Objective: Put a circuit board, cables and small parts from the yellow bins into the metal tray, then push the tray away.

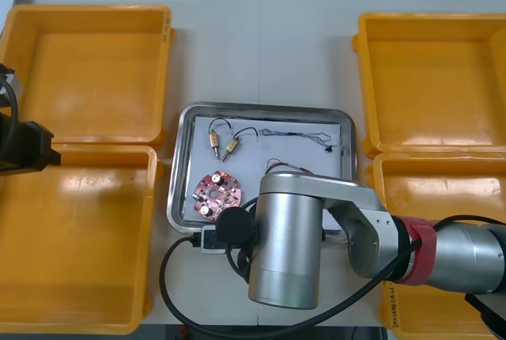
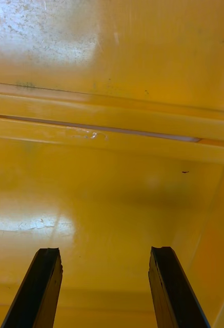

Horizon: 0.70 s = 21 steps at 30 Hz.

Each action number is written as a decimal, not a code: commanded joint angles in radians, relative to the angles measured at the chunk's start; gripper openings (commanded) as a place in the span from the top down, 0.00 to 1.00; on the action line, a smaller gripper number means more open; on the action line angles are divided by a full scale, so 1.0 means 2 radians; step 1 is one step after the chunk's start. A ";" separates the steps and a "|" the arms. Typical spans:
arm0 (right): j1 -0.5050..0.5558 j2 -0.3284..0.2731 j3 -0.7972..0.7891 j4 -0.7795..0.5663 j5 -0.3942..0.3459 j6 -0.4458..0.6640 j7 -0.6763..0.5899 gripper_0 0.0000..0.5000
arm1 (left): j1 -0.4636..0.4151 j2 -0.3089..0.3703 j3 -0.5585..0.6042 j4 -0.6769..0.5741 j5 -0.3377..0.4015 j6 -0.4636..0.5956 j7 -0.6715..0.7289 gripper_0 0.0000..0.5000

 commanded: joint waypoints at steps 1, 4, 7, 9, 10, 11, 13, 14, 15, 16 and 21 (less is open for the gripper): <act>-0.013 0.017 -0.003 0.013 0.007 -0.022 -0.001 0.00 | 0.007 0.022 0.014 -0.017 -0.005 0.003 -0.042 0.00; -0.013 0.020 -0.004 0.016 0.010 -0.025 -0.002 0.00 | 0.007 0.022 0.014 -0.017 -0.005 0.003 -0.042 0.00; -0.013 0.021 -0.004 0.016 0.012 -0.026 -0.002 0.00 | 0.007 0.022 0.014 -0.017 -0.005 0.003 -0.042 0.00; -0.013 0.020 -0.004 0.019 0.013 -0.025 -0.001 0.00 | 0.007 0.022 0.014 -0.017 -0.005 0.003 -0.042 0.00; -0.013 0.021 -0.003 0.021 0.013 -0.025 -0.001 0.00 | 0.007 0.022 0.014 -0.017 -0.005 0.003 -0.042 0.00; -0.013 0.021 -0.003 0.022 0.013 -0.025 -0.001 0.00 | 0.007 0.022 0.014 -0.017 -0.005 0.003 -0.042 0.00; -0.013 0.020 -0.004 0.022 0.013 -0.024 -0.001 0.00 | 0.007 0.022 0.014 -0.017 -0.005 0.003 -0.042 0.00; -0.013 0.020 -0.004 0.022 0.013 -0.024 -0.002 0.00 | 0.007 0.022 0.014 -0.017 -0.005 0.003 -0.042 0.00; -0.013 0.020 -0.003 0.022 0.013 -0.024 -0.002 0.00 | 0.007 0.022 0.014 -0.017 -0.005 0.003 -0.042 0.00; -0.013 0.020 -0.003 0.022 0.013 -0.023 -0.002 0.10 | 0.007 0.022 0.014 -0.017 -0.005 0.003 -0.042 0.00; -0.013 0.021 -0.004 0.022 0.016 -0.023 -0.001 1.00 | 0.007 0.022 0.014 -0.017 -0.005 0.003 -0.042 0.00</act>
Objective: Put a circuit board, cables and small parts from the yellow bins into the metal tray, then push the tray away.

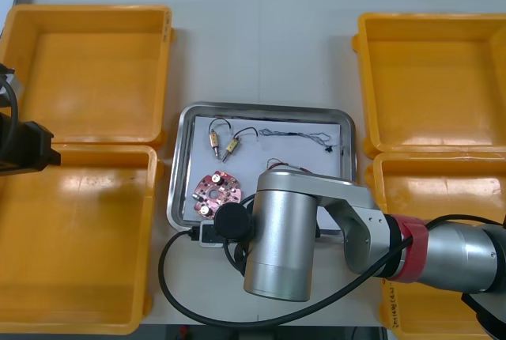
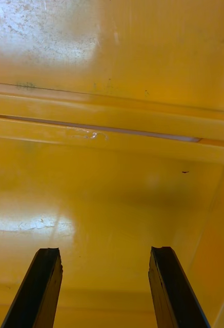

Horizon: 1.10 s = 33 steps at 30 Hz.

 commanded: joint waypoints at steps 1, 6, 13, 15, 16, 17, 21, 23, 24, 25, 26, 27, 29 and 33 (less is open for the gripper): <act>-0.013 0.013 -0.003 -0.006 0.009 -0.002 0.002 1.00 | 0.007 0.022 0.014 -0.017 -0.005 0.003 -0.042 0.00; -0.022 0.006 -0.004 -0.006 0.018 -0.002 0.009 1.00 | 0.007 0.022 0.014 -0.017 -0.005 0.003 -0.042 0.00; -0.046 -0.014 -0.003 -0.006 0.018 -0.002 0.020 1.00 | 0.007 0.022 0.014 -0.017 -0.005 0.003 -0.042 0.00; -0.053 -0.017 -0.003 -0.006 0.021 -0.002 0.021 1.00 | 0.007 0.022 0.014 -0.017 -0.005 0.003 -0.042 0.00; -0.058 -0.020 -0.003 -0.006 0.023 -0.002 0.022 1.00 | 0.007 0.022 0.014 -0.017 -0.005 0.003 -0.042 0.00; -0.061 -0.020 -0.003 -0.005 0.024 -0.002 0.022 1.00 | 0.007 0.022 0.014 -0.017 -0.005 0.003 -0.042 0.00; -0.075 -0.029 -0.004 -0.006 0.027 -0.003 0.022 1.00 | 0.007 0.022 0.014 -0.017 -0.005 0.003 -0.042 0.00; -0.087 -0.034 -0.003 -0.005 0.030 -0.003 0.023 1.00 | 0.007 0.022 0.014 -0.017 -0.005 0.003 -0.042 0.00; -0.088 -0.035 -0.003 -0.005 0.031 -0.002 0.023 1.00 | 0.007 0.022 0.014 -0.017 -0.005 0.003 -0.042 0.00; -0.092 -0.036 -0.003 -0.003 0.031 -0.003 0.022 1.00 | 0.007 0.022 0.014 -0.017 -0.005 0.003 -0.042 0.00; -0.097 -0.036 -0.003 0.001 0.031 -0.003 0.023 1.00 | 0.007 0.022 0.014 -0.017 -0.005 0.003 -0.042 0.00; -0.099 -0.036 -0.003 0.002 0.031 -0.004 0.023 1.00 | 0.007 0.022 0.014 -0.017 -0.005 0.003 -0.042 0.00; -0.109 -0.034 -0.003 0.012 0.031 -0.009 0.023 1.00 | 0.007 0.022 0.014 -0.017 -0.005 0.003 -0.042 0.00; -0.124 -0.030 -0.003 0.028 0.031 -0.019 0.024 1.00 | 0.007 0.022 0.014 -0.017 -0.005 0.003 -0.042 0.00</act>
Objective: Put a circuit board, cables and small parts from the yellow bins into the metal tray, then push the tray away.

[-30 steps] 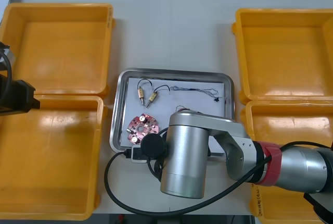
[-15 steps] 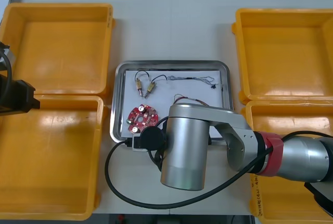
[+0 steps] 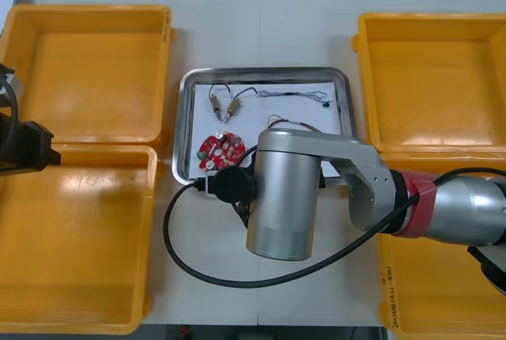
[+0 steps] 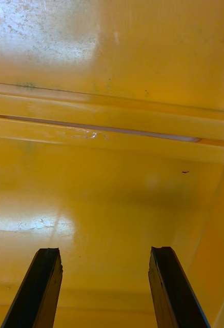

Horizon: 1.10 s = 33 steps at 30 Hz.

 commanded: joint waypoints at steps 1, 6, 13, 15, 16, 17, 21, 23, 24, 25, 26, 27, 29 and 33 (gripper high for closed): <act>-0.039 -0.002 -0.003 0.017 0.004 -0.013 0.021 1.00 | 0.007 0.022 0.014 -0.017 -0.005 0.003 -0.042 0.00; -0.053 0.005 -0.003 0.043 0.002 -0.026 0.023 1.00 | 0.007 0.022 0.014 -0.017 -0.005 0.003 -0.042 0.00; -0.074 0.019 -0.003 0.083 -0.001 -0.045 0.023 1.00 | 0.007 0.022 0.014 -0.017 -0.005 0.003 -0.042 0.00; -0.077 0.022 -0.003 0.090 -0.003 -0.047 0.023 1.00 | 0.007 0.022 0.014 -0.017 -0.005 0.003 -0.042 0.00; -0.084 0.025 -0.003 0.099 -0.007 -0.053 0.023 1.00 | 0.007 0.022 0.014 -0.017 -0.005 0.003 -0.042 0.00; -0.084 0.025 -0.003 0.099 -0.007 -0.053 0.023 1.00 | 0.007 0.022 0.014 -0.017 -0.005 0.003 -0.042 0.00; -0.104 0.028 0.000 0.118 -0.021 -0.066 0.026 1.00 | 0.007 0.022 0.014 -0.017 -0.005 0.003 -0.042 0.00; -0.114 0.026 0.011 0.126 -0.027 -0.079 0.026 1.00 | 0.007 0.022 0.014 -0.017 -0.005 0.003 -0.042 0.00; -0.120 0.026 0.021 0.131 -0.027 -0.088 0.023 1.00 | 0.007 0.022 0.014 -0.017 -0.005 0.003 -0.042 0.00; -0.120 0.026 0.021 0.131 -0.027 -0.088 0.023 1.00 | 0.007 0.022 0.014 -0.017 -0.005 0.003 -0.042 0.00; -0.132 0.025 0.039 0.139 -0.026 -0.103 0.021 1.00 | 0.007 0.022 0.014 -0.017 -0.005 0.003 -0.042 0.00; -0.135 0.024 0.044 0.142 -0.026 -0.107 0.021 1.00 | 0.007 0.022 0.014 -0.017 -0.005 0.003 -0.042 0.00; -0.143 0.024 0.053 0.154 -0.024 -0.119 0.018 1.00 | 0.007 0.022 0.014 -0.017 -0.005 0.003 -0.042 0.00; -0.148 0.024 0.053 0.169 -0.024 -0.136 0.022 1.00 | 0.007 0.022 0.014 -0.017 -0.005 0.003 -0.042 0.00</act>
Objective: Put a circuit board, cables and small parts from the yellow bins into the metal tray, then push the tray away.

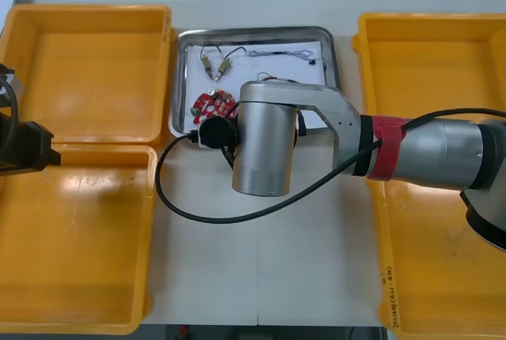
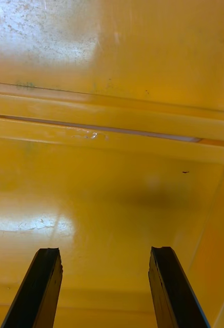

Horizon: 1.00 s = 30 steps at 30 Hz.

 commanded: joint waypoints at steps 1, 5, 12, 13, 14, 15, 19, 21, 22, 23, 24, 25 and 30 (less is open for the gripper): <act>-0.032 0.008 0.005 0.015 0.000 -0.020 0.023 1.00 | 0.007 0.022 0.014 -0.017 -0.005 0.003 -0.042 0.00; -0.038 0.007 0.005 0.028 0.002 -0.030 0.025 1.00 | 0.007 0.022 0.014 -0.017 -0.005 0.003 -0.042 0.00; -0.051 0.007 0.005 0.053 0.002 -0.049 0.025 1.00 | 0.007 0.022 0.014 -0.017 -0.005 0.003 -0.042 0.00; -0.053 0.007 0.005 0.056 0.001 -0.050 0.025 1.00 | 0.007 0.022 0.014 -0.017 -0.005 0.003 -0.042 0.00; -0.057 0.007 0.005 0.062 0.001 -0.054 0.025 1.00 | 0.007 0.022 0.014 -0.017 -0.005 0.003 -0.042 0.00; -0.059 0.007 0.005 0.063 0.002 -0.055 0.025 1.00 | 0.007 0.022 0.014 -0.017 -0.005 0.003 -0.042 0.00; -0.064 0.007 0.005 0.079 0.001 -0.075 0.025 1.00 | 0.007 0.022 0.014 -0.017 -0.005 0.003 -0.042 0.00; -0.064 0.007 0.005 0.083 0.001 -0.082 0.025 1.00 | 0.007 0.022 0.014 -0.017 -0.005 0.003 -0.042 0.00; -0.065 0.007 0.005 0.092 0.001 -0.095 0.026 1.00 | 0.007 0.022 0.014 -0.017 -0.005 0.003 -0.042 0.00; -0.067 0.007 0.005 0.095 0.001 -0.098 0.026 1.00 | 0.007 0.022 0.014 -0.017 -0.005 0.003 -0.042 0.00; -0.067 0.007 0.005 0.101 0.001 -0.107 0.026 1.00 | 0.007 0.022 0.014 -0.017 -0.005 0.003 -0.042 0.00; -0.069 0.007 0.005 0.106 0.001 -0.114 0.026 1.00 | 0.007 0.022 0.014 -0.017 -0.005 0.003 -0.042 0.00; -0.070 0.009 0.005 0.128 0.001 -0.141 0.027 1.00 | 0.007 0.022 0.014 -0.017 -0.005 0.003 -0.042 0.00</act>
